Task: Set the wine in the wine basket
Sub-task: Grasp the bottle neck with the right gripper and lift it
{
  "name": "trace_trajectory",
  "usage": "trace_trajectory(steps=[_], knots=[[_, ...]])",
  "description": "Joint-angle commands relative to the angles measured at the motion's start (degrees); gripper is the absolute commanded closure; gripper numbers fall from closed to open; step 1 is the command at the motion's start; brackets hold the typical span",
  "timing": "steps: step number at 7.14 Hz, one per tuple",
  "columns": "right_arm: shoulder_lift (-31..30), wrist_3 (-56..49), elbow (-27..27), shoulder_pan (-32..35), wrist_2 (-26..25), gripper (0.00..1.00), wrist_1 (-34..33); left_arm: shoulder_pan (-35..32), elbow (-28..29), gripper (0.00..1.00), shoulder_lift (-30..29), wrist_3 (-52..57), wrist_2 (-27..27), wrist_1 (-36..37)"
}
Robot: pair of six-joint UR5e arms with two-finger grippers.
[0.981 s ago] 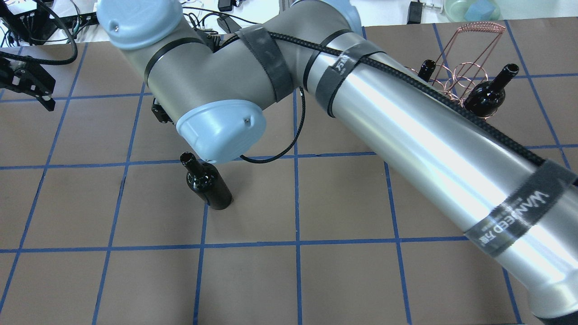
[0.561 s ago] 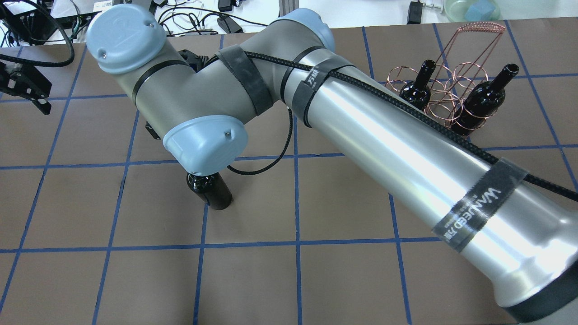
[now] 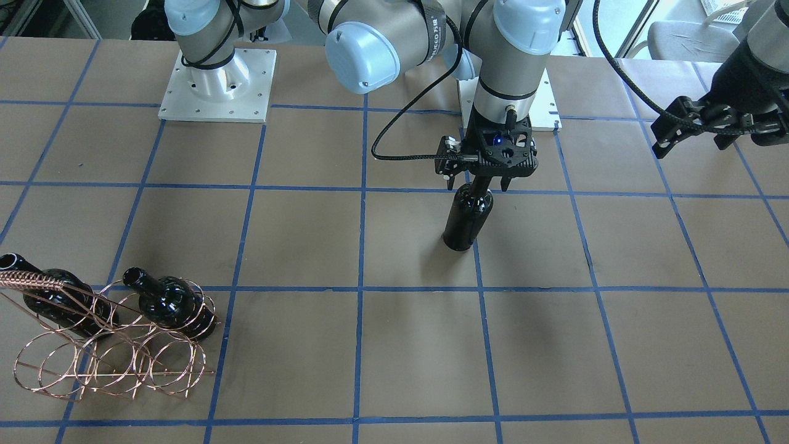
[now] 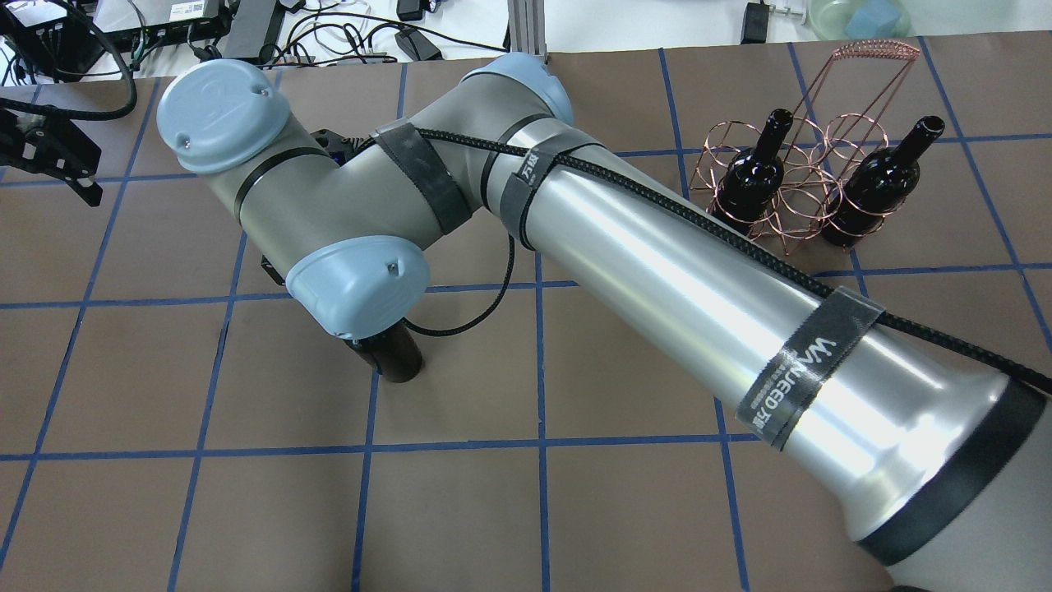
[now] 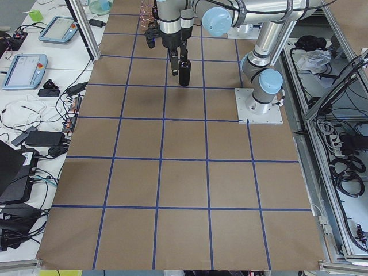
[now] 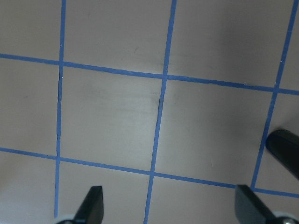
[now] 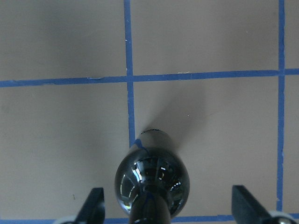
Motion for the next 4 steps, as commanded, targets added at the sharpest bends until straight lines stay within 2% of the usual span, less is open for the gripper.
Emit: trace_trajectory(steps=[1,4], knots=[[0.03,-0.09,0.24,0.01,1.97,0.59,0.11,-0.04,-0.14,0.0,0.06,0.0,-0.11,-0.09],[-0.15,-0.17,0.68,0.01,2.77,0.66,0.2,-0.04,-0.22,0.0,-0.03,0.0,-0.29,-0.09]])
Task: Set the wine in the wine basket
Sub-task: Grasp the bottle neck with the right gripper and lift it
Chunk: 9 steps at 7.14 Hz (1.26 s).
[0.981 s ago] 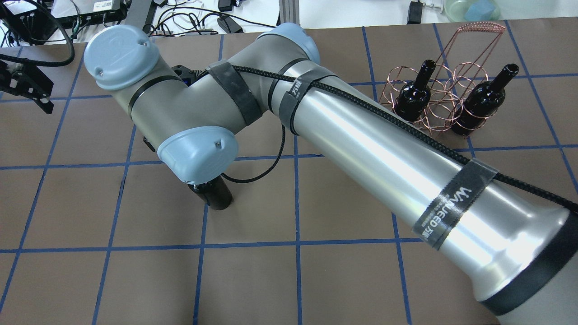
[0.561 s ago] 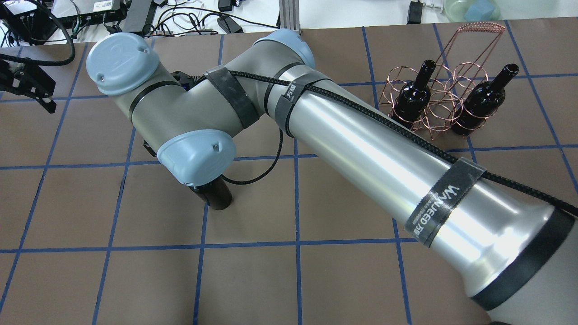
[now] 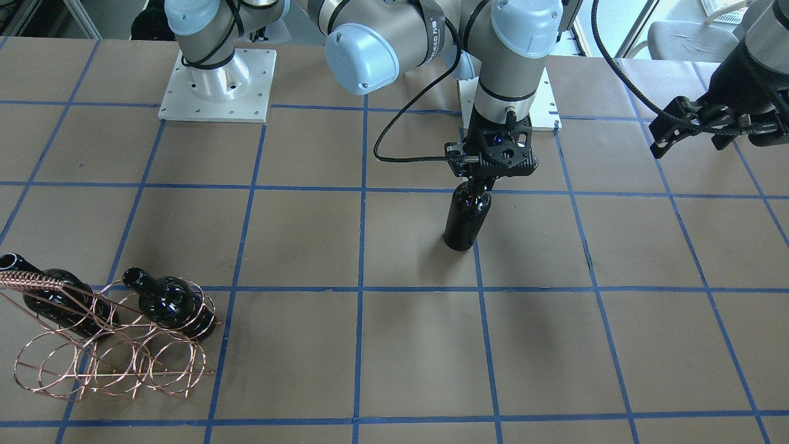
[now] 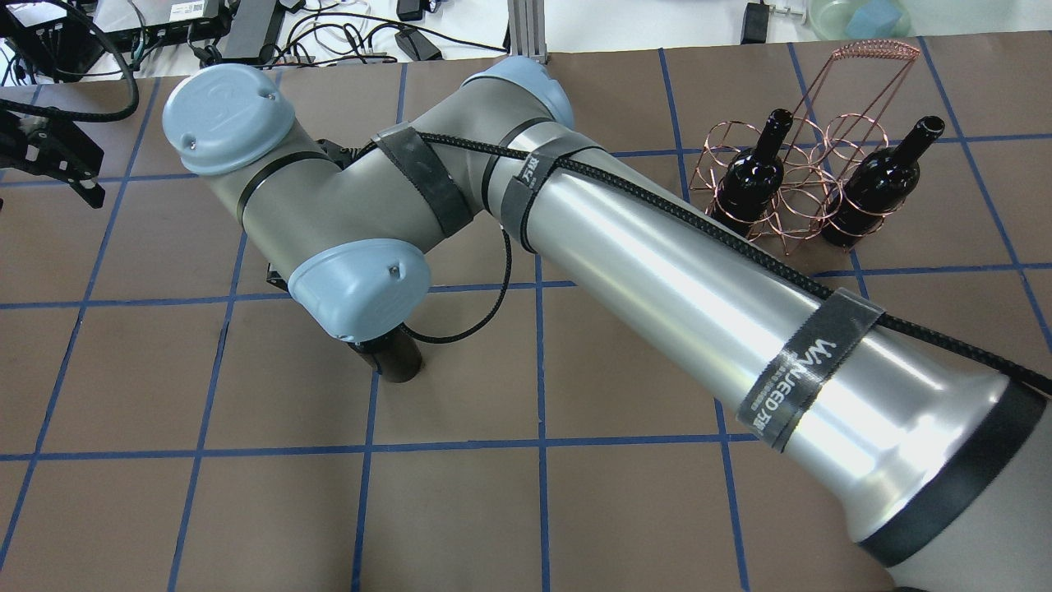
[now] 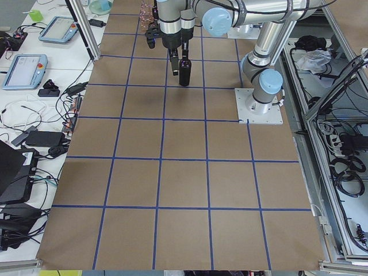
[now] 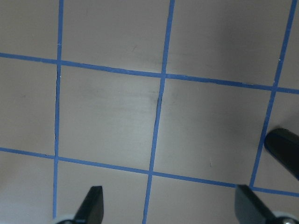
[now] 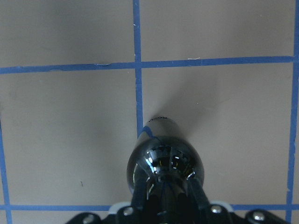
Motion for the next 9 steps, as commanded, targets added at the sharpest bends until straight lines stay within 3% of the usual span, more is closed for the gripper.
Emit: trace_trajectory(steps=[1,3,5,8,9], knots=[[-0.22,-0.24,-0.06,-0.09,0.27,0.67,0.02,-0.09,-0.06,0.0,0.02,0.0,-0.08,0.0],[-3.71,-10.29,0.46,-4.54,0.1,0.66,1.41,-0.09,0.03,0.0,0.02,0.0,-0.07,0.0],[-10.11,-18.48,3.43,-13.23,1.86,0.65,9.82,-2.01,0.03,0.0,0.02,-0.09,-0.08,-0.09],[-16.99,-31.56,8.9,-25.36,-4.72,0.69,11.0,-12.62,-0.06,0.0,0.81,-8.83,-0.25,0.7],[-17.53,-36.05,8.99,-28.79,-4.83,0.7,12.31,-14.75,-0.06,0.0,0.98,-10.09,-5.91,0.96]])
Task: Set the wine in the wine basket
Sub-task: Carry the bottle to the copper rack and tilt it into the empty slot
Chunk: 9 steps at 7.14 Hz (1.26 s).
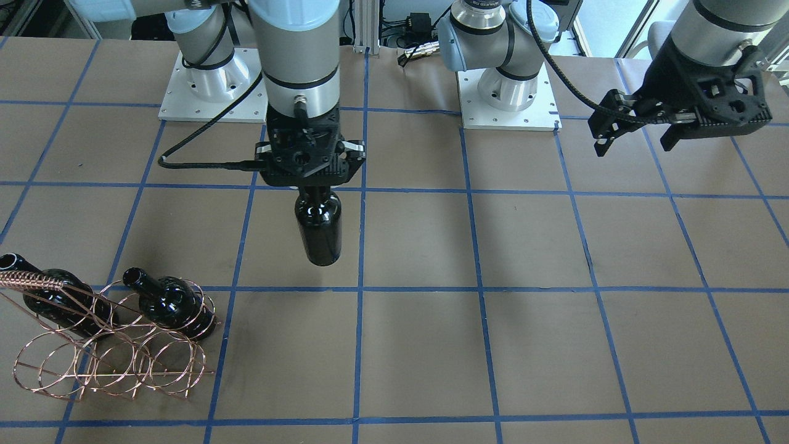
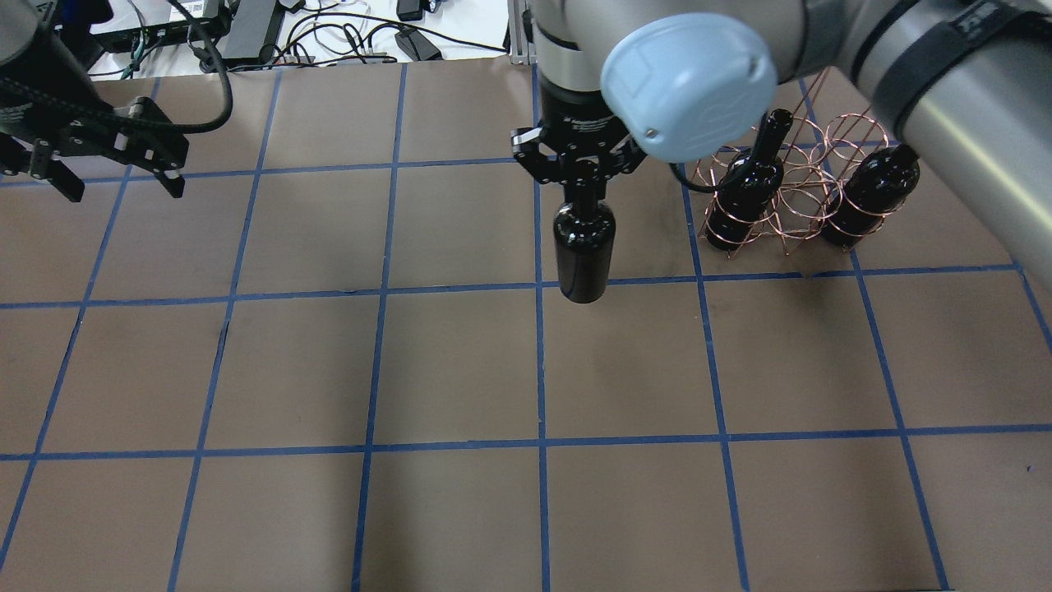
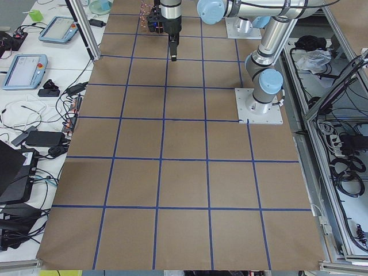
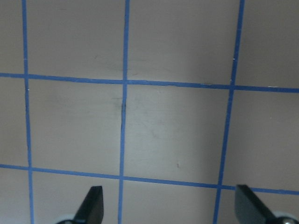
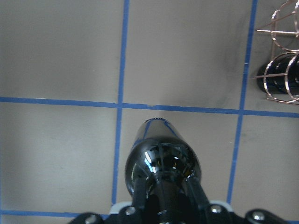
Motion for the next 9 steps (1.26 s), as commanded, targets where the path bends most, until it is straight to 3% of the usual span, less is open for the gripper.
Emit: trace_trajectory(steps=[1,6,9], knots=[[-1.47,-10.41,0.72,-7.5,-0.88,0.72,2.56,-3.81,-0.01,0.0,0.35,-3.32,-5.93,0.3],[-4.98,-29.33,0.64,-21.13,-4.81,0.72,3.71,-7.13,-0.45,0.0,0.18,-7.98,-5.95,0.21],[-4.99,-34.36,-0.41,-26.68,-0.55,0.72,3.02,-8.39,-0.45,0.0,0.35,-7.89,-6.21,0.21]])
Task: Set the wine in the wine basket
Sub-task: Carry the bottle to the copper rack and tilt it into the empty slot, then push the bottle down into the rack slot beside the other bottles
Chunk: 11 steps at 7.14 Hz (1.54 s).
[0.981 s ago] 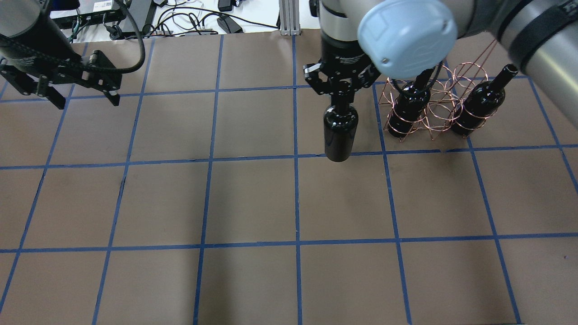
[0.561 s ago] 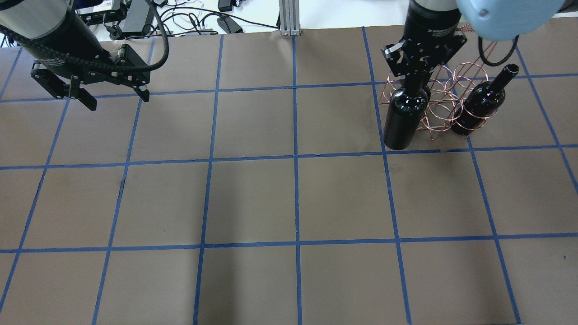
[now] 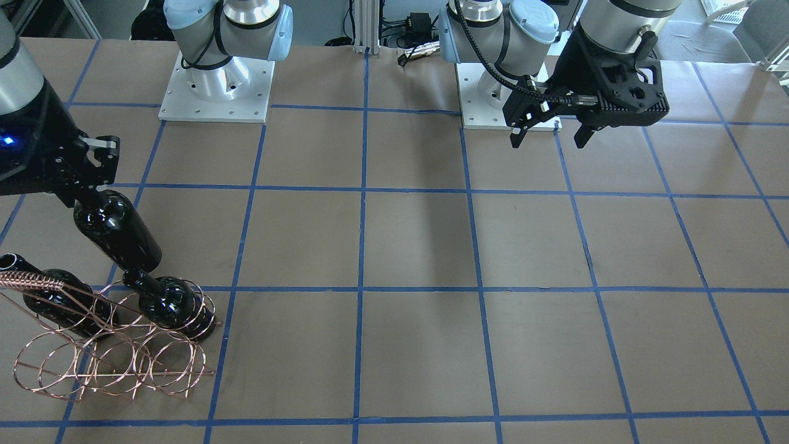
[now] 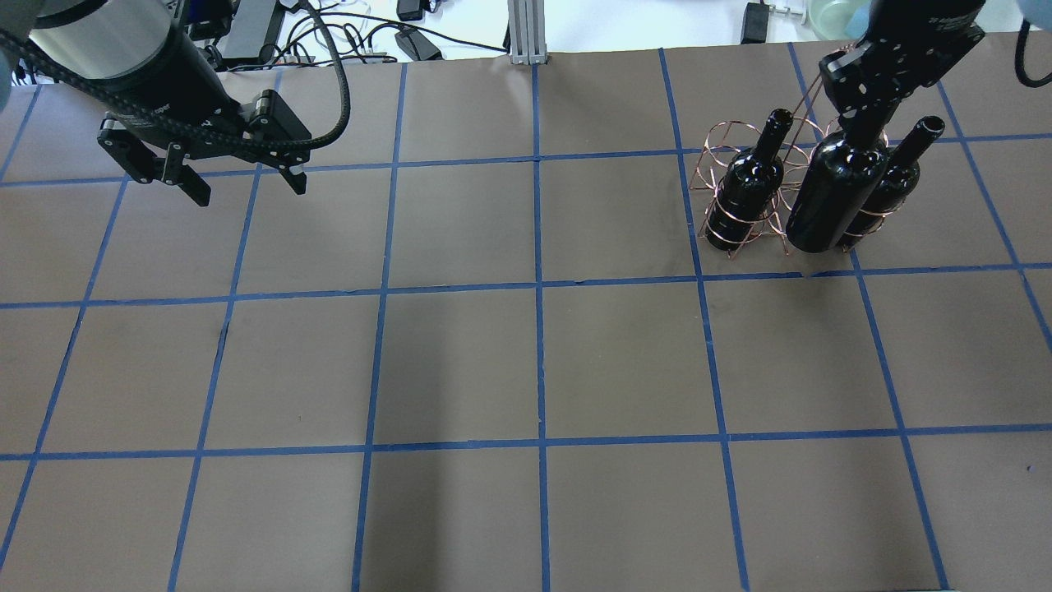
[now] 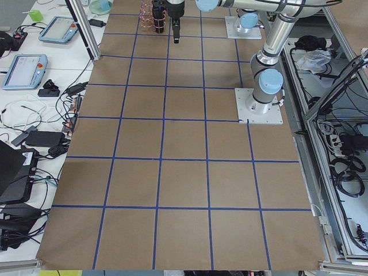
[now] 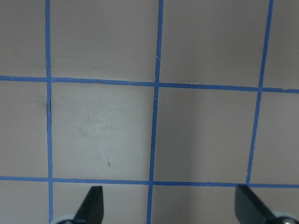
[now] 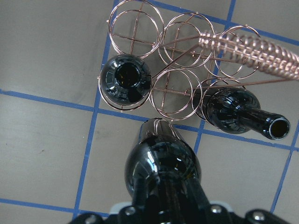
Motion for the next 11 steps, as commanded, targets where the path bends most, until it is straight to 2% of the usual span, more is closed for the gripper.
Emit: trace_trajectory(steps=[1,2,4,5,7,11], knots=[[0.62,-1.4,-1.4,-1.75,2.3,0.72,-3.14,-0.34,-0.29,0.0,0.58,0.06,-0.24,-0.41],[1.59,-2.19,-1.58,-1.75,2.39,0.73,-7.26,-0.34,-0.99,0.0,0.93,0.15,-0.33,-0.41],[3.35,-2.37,-1.67,-1.93,4.14,0.72,-9.75,-0.34,-0.99,0.0,0.93,0.85,0.71,-0.15],[4.22,-2.37,-1.67,-2.02,4.58,0.72,-10.54,-0.34,-0.99,0.0,1.02,0.94,3.07,-0.06],[4.23,-5.25,-0.8,-4.73,4.58,0.72,-9.59,0.37,-0.99,0.0,1.02,0.94,3.88,0.12],[5.37,-5.63,-0.79,-5.09,6.96,0.71,-10.29,0.37,-1.08,0.0,0.93,0.86,3.97,0.03]])
